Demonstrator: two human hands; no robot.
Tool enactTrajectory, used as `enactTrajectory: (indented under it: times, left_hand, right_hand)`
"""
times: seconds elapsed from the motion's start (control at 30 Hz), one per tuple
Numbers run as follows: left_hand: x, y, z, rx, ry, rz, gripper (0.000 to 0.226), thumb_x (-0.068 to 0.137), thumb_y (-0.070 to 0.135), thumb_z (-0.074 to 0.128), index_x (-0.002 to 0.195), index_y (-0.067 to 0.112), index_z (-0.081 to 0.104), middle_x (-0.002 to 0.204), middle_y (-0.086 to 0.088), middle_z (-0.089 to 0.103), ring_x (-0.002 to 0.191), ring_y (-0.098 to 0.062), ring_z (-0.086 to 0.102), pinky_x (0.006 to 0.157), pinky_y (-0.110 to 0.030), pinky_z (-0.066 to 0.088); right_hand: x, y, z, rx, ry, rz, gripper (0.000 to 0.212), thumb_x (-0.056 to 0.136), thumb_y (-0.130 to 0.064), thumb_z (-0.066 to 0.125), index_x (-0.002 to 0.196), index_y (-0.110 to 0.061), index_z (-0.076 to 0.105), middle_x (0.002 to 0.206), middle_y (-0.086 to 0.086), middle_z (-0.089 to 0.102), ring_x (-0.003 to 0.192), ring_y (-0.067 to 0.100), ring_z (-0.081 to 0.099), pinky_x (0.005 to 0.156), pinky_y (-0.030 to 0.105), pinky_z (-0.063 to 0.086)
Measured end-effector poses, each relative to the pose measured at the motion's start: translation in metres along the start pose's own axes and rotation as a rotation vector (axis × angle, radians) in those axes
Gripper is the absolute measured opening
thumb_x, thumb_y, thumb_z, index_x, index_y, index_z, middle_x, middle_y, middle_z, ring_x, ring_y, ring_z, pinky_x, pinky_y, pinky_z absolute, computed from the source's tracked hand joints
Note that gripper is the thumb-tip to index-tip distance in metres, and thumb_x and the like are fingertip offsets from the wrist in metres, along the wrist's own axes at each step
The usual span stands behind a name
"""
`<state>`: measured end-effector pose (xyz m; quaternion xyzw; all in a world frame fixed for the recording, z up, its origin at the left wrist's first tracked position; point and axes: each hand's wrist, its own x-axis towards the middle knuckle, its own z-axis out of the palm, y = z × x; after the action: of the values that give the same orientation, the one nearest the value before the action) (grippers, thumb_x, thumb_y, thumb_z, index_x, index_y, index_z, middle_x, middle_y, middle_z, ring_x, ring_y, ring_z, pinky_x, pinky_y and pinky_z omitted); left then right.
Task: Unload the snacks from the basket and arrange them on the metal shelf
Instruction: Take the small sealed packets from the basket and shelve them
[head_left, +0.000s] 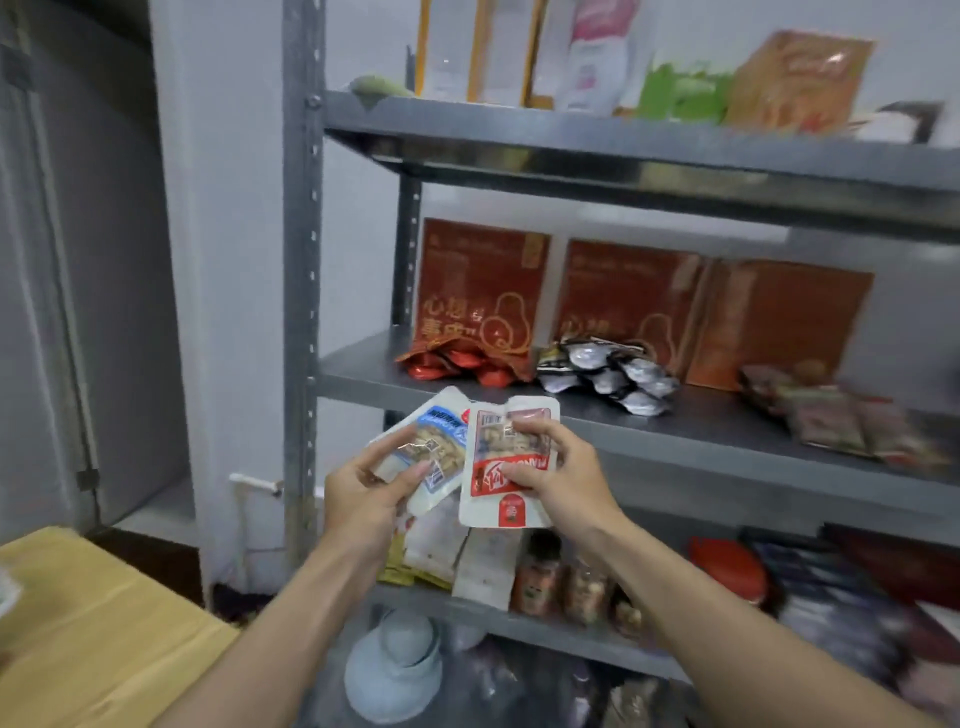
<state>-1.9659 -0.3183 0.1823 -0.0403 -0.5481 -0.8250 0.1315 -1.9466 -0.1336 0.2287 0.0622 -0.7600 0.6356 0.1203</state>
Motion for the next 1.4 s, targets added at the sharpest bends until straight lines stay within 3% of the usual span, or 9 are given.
enactTrajectory:
  times: [0.03,0.23,0.37,0.53,0.73,0.93,1.13,1.27,1.4]
  left_hand:
    - [-0.002,-0.006,0.025,0.006,-0.016,0.001,0.040,0.076,-0.006,0.074,0.106,0.021,0.074,0.086,-0.017,0.075,0.077,-0.031,0.068,0.074,-0.039,0.058]
    - [-0.008,-0.028,0.156,0.029,-0.149,0.035,0.037,0.078,-0.005,0.074,0.102,0.024,0.073,0.091,-0.012,0.075,0.068,-0.014,0.072,0.061,-0.024,0.055]
    - [0.006,-0.045,0.222,0.045,-0.230,0.063,0.036,0.077,0.001,0.077,0.102,0.026,0.074,0.101,-0.004,0.075,0.087,-0.018,0.073,0.077,-0.032,0.057]
    - [0.030,-0.066,0.285,0.031,-0.286,0.074,0.035,0.078,0.001,0.077,0.100,0.027,0.073,0.102,0.004,0.073,0.088,-0.010,0.072,0.074,-0.023,0.057]
    - [0.051,-0.096,0.327,0.121,-0.236,0.087,0.034,0.079,0.006,0.078,0.108,0.022,0.071,0.108,0.005,0.070,0.098,-0.012,0.068,0.088,-0.037,0.057]
    - [0.061,-0.104,0.342,0.371,-0.156,0.230,0.035,0.079,0.015,0.079,0.113,0.020,0.071,0.105,0.011,0.065,0.106,-0.010,0.059,0.097,-0.027,0.046]
    - [0.059,-0.102,0.350,0.628,-0.089,0.398,0.034,0.076,0.011,0.080,0.109,0.010,0.074,0.101,-0.005,0.069,0.085,-0.005,0.048,0.069,0.004,0.030]
    - [0.062,-0.104,0.351,0.727,-0.062,0.450,0.035,0.076,0.018,0.081,0.109,0.011,0.074,0.102,-0.012,0.071,0.088,-0.015,0.056,0.070,-0.009,0.030]
    - [0.065,-0.105,0.354,0.761,-0.028,0.456,0.036,0.075,0.020,0.083,0.108,0.009,0.075,0.098,-0.014,0.073,0.093,-0.025,0.064,0.077,-0.022,0.039]
  right_hand:
    - [0.000,0.000,-0.025,0.003,0.025,0.010,0.040,0.082,0.007,0.071,0.106,-0.024,0.066,0.111,0.001,0.067,0.086,0.019,0.072,0.066,0.027,0.060]
    - [0.002,-0.006,-0.150,-0.014,0.182,0.061,0.042,0.084,0.006,0.069,0.114,-0.025,0.068,0.107,0.002,0.068,0.070,0.021,0.074,0.053,0.027,0.056]
    - [0.017,-0.008,-0.209,-0.023,0.292,0.078,0.041,0.084,0.003,0.071,0.114,-0.025,0.068,0.104,0.001,0.067,0.064,0.019,0.073,0.050,0.025,0.054]
    - [0.040,-0.003,-0.259,-0.045,0.396,0.085,0.043,0.083,0.007,0.070,0.115,-0.021,0.067,0.103,0.001,0.067,0.065,0.020,0.073,0.052,0.027,0.055]
    - [0.065,0.013,-0.296,-0.074,0.433,0.144,0.043,0.082,0.009,0.069,0.112,-0.022,0.068,0.097,-0.001,0.069,0.066,0.021,0.074,0.053,0.028,0.057]
    - [0.098,0.031,-0.309,-0.174,0.378,0.210,0.040,0.085,0.007,0.067,0.117,-0.018,0.065,0.089,0.000,0.071,0.059,0.016,0.072,0.053,0.028,0.057]
    - [0.120,0.047,-0.310,-0.272,0.279,0.188,0.030,0.088,-0.002,0.066,0.110,-0.023,0.067,0.102,0.003,0.073,0.078,0.021,0.074,0.070,0.034,0.060]
    - [0.131,0.051,-0.316,-0.326,0.184,0.186,0.030,0.092,-0.010,0.064,0.120,-0.021,0.066,0.102,-0.001,0.072,0.082,0.018,0.074,0.073,0.031,0.059]
    - [0.136,0.055,-0.322,-0.483,0.118,0.110,0.036,0.097,-0.019,0.061,0.132,-0.018,0.061,0.125,-0.010,0.056,0.092,0.003,0.060,0.065,0.004,0.045]
